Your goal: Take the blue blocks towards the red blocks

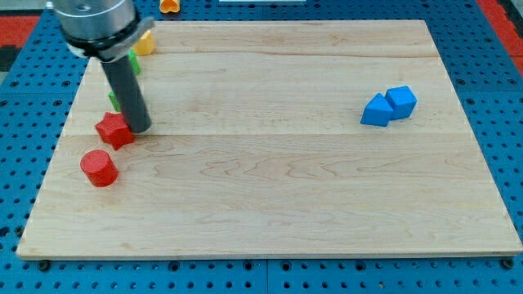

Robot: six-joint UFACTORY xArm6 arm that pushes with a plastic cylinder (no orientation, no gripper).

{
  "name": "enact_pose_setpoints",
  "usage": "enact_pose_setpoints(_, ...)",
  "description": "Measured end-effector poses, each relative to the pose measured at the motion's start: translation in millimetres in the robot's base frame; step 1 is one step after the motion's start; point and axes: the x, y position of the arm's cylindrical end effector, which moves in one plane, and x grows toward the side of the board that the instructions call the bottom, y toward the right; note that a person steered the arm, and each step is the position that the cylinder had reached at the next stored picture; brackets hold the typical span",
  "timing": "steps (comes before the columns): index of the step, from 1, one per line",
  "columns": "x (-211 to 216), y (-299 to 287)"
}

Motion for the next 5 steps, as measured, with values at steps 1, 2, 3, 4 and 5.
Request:
enact_pose_setpoints(1,3,18)
enact_pose_setpoints(2,53,80)
enact_pose_setpoints(3,93,100)
enact_pose_setpoints(4,62,252)
enact_pose_setpoints(5,60,386)
